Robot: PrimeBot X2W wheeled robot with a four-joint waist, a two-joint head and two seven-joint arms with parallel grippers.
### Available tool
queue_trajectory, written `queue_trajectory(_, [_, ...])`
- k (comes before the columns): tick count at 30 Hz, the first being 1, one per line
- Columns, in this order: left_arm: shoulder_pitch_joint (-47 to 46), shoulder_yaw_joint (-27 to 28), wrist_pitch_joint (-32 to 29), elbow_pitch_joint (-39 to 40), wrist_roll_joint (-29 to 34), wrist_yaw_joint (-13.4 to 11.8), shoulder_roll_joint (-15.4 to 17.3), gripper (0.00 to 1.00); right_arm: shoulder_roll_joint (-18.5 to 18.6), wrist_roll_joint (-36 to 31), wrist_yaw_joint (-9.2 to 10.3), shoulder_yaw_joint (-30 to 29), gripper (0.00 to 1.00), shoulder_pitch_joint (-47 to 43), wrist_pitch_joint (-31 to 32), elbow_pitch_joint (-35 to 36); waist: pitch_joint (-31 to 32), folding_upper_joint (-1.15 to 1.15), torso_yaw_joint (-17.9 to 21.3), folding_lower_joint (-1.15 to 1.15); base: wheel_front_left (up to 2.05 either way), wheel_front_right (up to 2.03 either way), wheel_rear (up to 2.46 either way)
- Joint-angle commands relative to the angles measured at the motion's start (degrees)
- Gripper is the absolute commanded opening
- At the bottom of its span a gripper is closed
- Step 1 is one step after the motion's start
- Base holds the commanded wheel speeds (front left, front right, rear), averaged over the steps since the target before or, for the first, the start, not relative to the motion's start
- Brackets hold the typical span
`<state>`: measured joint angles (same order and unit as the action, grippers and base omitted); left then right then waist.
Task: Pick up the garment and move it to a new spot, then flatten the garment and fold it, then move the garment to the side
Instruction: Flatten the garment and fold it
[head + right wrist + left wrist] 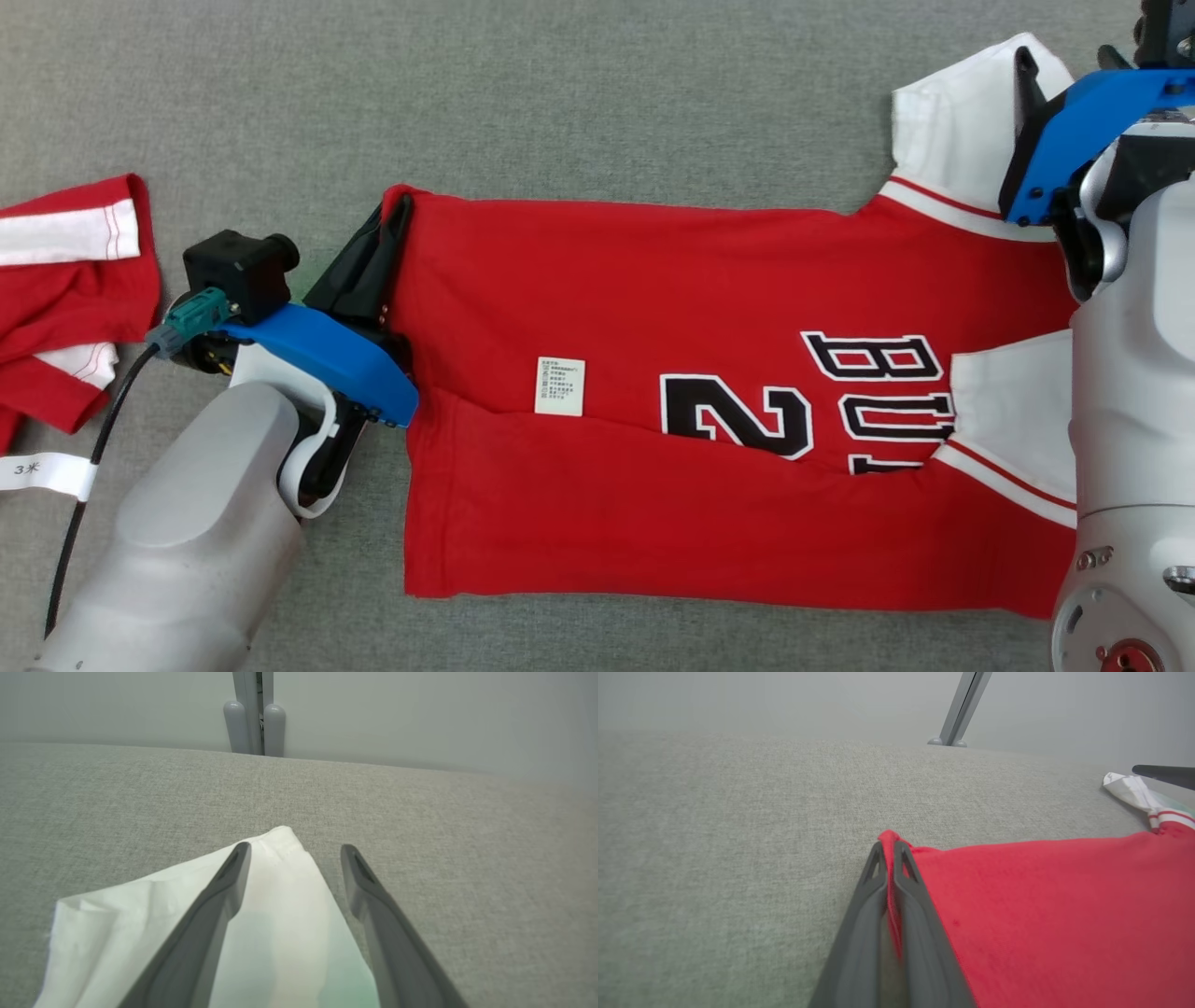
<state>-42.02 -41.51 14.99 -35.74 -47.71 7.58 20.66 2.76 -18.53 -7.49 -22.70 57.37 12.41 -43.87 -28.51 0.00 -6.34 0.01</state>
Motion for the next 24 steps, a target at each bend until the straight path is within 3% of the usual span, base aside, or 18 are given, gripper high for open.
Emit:
queue_trajectory(1, [-0.3, 0.3, 0.2, 0.4, 0.4, -0.2, -0.1, 0.0, 0.3, -0.7, 0.01, -0.8, 1.0, 1.1, 0.5, 0.4, -1.7, 0.0, -1.7, -0.01, 0.0, 0.0, 0.0])
queue_trajectory(8, [0.7, 0.2, 0.2, 2.5, 1.3, -0.2, -0.3, 0.0, 0.3, -3.3, 0.0, -4.5, 1.0, 1.8, 2.8, 1.0, -3.4, 0.0, -3.4, -0.01, 0.0, 0.0, 0.0])
queue_trajectory(9, [0.9, 0.2, 0.2, 2.7, 1.3, -0.2, -0.3, 0.0, 0.2, -3.4, 0.0, -4.8, 0.69, 1.5, 3.1, 0.6, -3.4, 0.0, -3.5, -0.01, 0.0, 0.0, 0.0])
queue_trajectory(10, [1.1, 0.1, 0.2, 2.7, 1.3, -0.2, -0.3, 0.0, 0.2, -3.8, 0.0, -5.2, 0.47, 1.1, 3.2, 0.4, -3.2, 0.0, -3.6, -0.01, 0.0, 0.0, 0.0])
queue_trajectory(11, [1.2, -0.1, 0.2, 2.6, 1.2, -0.2, -0.2, 0.0, 0.2, -3.8, 0.01, -5.8, 0.11, 0.8, 3.3, 0.3, -3.1, 0.0, -3.7, -0.01, 0.0, 0.0, 0.0])
queue_trajectory(12, [1.2, -0.1, 0.2, 2.6, 1.1, -0.2, -0.2, 0.0, 0.2, -4.0, 0.01, -6.2, 0.0, 0.7, 3.2, 0.4, -3.1, 0.0, -3.7, -0.01, 0.0, 0.0, 0.0])
queue_trajectory(17, [0.8, 1.1, 0.2, 2.8, 1.2, -0.2, 0.1, 0.0, 0.3, -3.8, 0.01, -7.5, 0.0, 1.9, -1.3, 1.8, -3.0, 0.0, -3.8, -0.01, 0.0, 0.0, 0.0])
queue_trajectory(24, [2.7, 5.8, 0.2, 4.4, 3.4, -0.2, -0.4, 0.0, 0.3, 0.8, 0.01, -6.0, 0.0, 2.5, -14.0, -0.1, -0.5, 0.0, -2.1, -0.01, 0.0, 0.0, 0.0])
